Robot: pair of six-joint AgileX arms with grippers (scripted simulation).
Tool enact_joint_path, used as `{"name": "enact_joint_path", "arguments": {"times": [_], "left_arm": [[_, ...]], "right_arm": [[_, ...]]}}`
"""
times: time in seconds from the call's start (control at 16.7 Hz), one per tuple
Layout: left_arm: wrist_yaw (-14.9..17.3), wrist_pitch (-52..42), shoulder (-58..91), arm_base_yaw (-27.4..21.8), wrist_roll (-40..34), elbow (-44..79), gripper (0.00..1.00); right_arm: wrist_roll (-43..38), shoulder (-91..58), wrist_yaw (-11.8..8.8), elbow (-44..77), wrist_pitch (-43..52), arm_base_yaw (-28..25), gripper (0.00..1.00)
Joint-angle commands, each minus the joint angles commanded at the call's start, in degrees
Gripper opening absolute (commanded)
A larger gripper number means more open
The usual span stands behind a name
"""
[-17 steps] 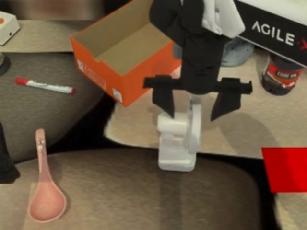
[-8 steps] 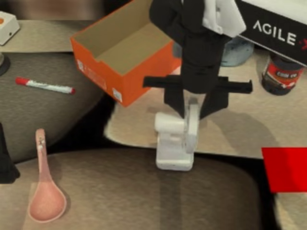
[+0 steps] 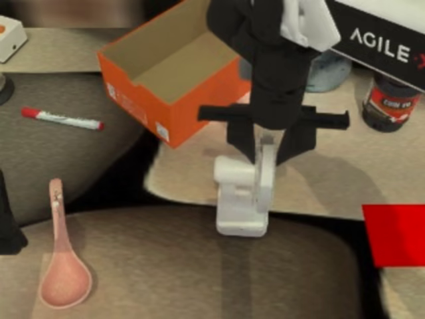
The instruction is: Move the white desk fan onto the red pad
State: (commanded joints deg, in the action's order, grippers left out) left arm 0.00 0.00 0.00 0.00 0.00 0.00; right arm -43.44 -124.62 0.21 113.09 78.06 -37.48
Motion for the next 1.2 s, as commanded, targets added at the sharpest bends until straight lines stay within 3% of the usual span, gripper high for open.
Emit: {"name": "enact_joint_path", "arguments": {"times": [0.48, 0.84, 1.2], "left_arm": [[0.0, 0.0, 0.0, 0.0, 0.0, 0.0, 1.0], [0.0, 0.0, 0.0, 0.0, 0.0, 0.0, 1.0], [0.0, 0.0, 0.0, 0.0, 0.0, 0.0, 1.0]], "right_arm": [[0.0, -2.1, 0.0, 14.4, 12.2, -0.4, 0.0], [-0.8, -1.5, 0.0, 14.1, 12.4, 0.2, 0.0], [-16.4, 7.7, 0.0, 0.9, 9.8, 6.5, 0.0]]}}
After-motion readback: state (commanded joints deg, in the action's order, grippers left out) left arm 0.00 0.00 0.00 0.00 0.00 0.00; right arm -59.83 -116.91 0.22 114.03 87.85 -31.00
